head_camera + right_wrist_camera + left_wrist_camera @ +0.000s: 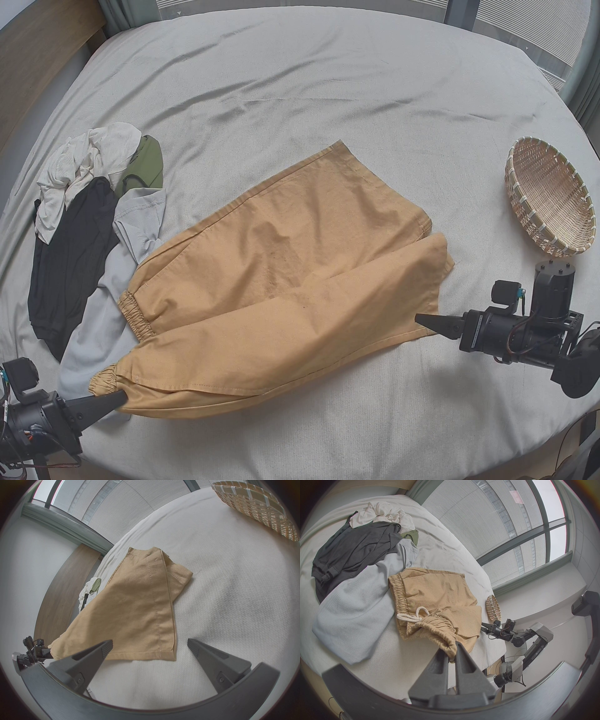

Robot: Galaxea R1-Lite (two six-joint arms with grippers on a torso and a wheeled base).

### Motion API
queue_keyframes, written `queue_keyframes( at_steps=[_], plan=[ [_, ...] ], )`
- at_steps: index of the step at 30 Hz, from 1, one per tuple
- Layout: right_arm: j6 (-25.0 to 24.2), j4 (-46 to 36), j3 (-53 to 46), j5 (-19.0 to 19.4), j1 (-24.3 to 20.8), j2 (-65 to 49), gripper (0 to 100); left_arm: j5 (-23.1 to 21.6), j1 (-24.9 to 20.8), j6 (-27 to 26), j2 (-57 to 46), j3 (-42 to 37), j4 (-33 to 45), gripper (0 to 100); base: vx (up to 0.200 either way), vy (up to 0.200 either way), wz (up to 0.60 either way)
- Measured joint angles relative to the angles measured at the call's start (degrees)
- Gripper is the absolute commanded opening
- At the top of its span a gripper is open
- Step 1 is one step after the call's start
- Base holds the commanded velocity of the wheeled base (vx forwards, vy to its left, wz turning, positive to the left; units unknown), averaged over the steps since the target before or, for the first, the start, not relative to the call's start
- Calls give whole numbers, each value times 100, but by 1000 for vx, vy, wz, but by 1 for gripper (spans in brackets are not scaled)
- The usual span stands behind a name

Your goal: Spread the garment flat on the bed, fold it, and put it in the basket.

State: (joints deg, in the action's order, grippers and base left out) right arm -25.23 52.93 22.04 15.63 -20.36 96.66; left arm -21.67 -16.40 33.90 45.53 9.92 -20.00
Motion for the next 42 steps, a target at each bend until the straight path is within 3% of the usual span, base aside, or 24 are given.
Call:
queue_keyframes(
  at_steps=[5, 6, 20, 28, 42],
  plan=[
    [-16, 262, 0, -41, -50, 282, 100, 11, 2, 0, -35, 27, 0, 0, 0, 0, 0],
    [-16, 273, 0, -44, -65, 315, 0, 13, 4, 0, -37, 29, 0, 0, 0, 0, 0],
    [-210, 197, -71, -41, -144, 419, 0, -2, -6, -2, -57, 5, -2, 0, 0, 0, 0],
    [-276, 158, 22, -52, -122, -265, 0, -2, -11, 0, -57, -6, -2, 0, 0, 0, 0],
    [-394, -173, 1715, -48, -135, -1039, 0, 41, 11, 156, -2, 71, -40, 0, 0, 0, 0]
  ],
)
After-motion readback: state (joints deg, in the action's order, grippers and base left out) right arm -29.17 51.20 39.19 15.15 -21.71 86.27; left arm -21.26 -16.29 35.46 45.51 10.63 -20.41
